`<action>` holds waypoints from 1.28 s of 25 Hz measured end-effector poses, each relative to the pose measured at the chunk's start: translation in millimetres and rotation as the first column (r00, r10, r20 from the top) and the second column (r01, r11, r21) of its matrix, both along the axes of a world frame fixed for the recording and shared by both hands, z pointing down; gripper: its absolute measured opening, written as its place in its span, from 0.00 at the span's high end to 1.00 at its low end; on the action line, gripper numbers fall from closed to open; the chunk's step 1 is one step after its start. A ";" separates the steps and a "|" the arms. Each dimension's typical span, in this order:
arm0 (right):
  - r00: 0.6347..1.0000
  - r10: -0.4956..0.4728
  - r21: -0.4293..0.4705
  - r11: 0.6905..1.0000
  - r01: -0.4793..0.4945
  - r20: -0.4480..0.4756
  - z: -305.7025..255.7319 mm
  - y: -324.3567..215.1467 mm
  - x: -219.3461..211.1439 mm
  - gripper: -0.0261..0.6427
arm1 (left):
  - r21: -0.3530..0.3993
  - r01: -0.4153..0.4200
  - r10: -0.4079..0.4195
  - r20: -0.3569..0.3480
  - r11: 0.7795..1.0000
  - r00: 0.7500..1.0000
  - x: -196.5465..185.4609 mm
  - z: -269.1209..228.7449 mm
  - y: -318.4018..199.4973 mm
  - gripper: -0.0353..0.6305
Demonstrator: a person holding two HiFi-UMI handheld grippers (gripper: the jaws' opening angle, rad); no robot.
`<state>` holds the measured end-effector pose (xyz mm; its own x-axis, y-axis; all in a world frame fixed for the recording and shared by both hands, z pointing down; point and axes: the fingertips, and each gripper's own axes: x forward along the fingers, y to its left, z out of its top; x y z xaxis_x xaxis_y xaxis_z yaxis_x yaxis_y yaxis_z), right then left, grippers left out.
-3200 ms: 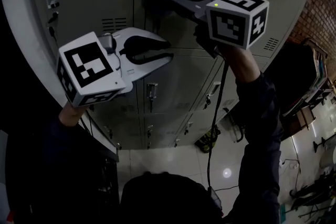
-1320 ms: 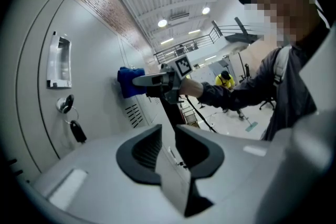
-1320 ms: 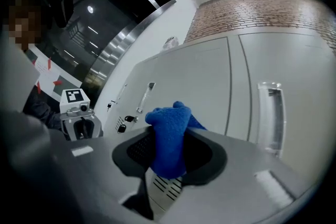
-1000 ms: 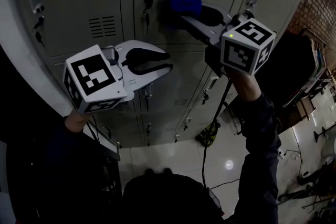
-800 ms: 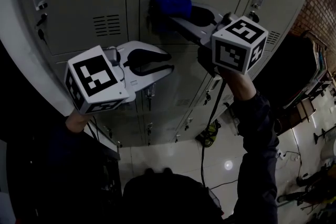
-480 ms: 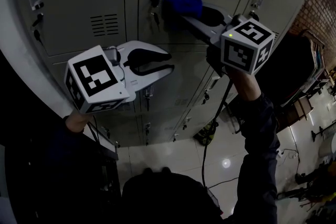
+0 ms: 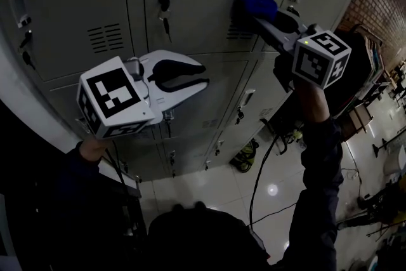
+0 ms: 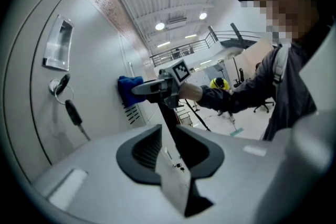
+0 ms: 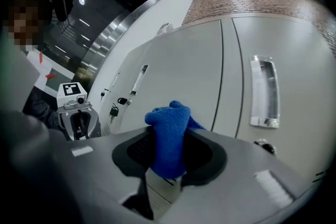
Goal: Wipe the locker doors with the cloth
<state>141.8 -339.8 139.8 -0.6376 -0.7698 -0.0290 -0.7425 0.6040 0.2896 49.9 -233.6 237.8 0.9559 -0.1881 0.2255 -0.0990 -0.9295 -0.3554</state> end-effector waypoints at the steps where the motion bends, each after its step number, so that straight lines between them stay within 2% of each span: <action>1: 1.000 0.016 -0.001 1.000 -0.016 0.005 -1.6 -1.1 7.4 0.78 | 0.003 -0.007 0.007 -0.001 1.000 1.000 1.9 -0.6 -1.4 0.86; 4: 0.999 0.048 0.000 0.999 -0.048 0.016 -3.6 -3.4 23.2 0.78 | -0.022 0.000 0.000 0.009 1.000 1.000 5.9 -0.4 -2.7 0.86; 10: 0.996 0.089 0.006 0.996 -0.090 0.022 -2.3 -5.7 36.8 0.78 | -0.019 0.004 -0.004 0.007 1.000 1.000 4.1 6.7 -8.0 0.86; 15: 0.994 0.093 0.043 0.995 -0.095 0.055 -2.6 1.2 32.1 0.78 | -0.018 0.003 -0.003 -0.009 1.000 1.000 -4.7 12.3 -11.3 0.86; 18: 0.998 0.024 0.047 0.999 -0.027 0.061 4.4 17.3 4.4 0.78 | -0.048 0.032 -0.033 -0.011 0.998 0.999 -13.8 14.6 -8.3 0.86; 23: 0.992 -0.126 0.013 0.992 0.126 0.015 28.8 33.3 -65.6 0.78 | -0.062 0.066 -0.068 -0.030 0.996 0.997 -33.4 18.8 -5.4 0.86; 28: 0.966 -0.259 -0.046 0.965 0.257 -0.023 53.2 35.2 -133.4 0.78 | -0.063 0.111 -0.114 -0.033 0.992 0.993 -55.6 23.9 2.0 0.86; 32: 0.937 -0.347 -0.057 0.937 0.344 -0.042 51.9 39.7 -178.3 0.78 | -0.045 0.149 -0.150 -0.023 0.988 0.988 -71.4 27.1 7.1 0.86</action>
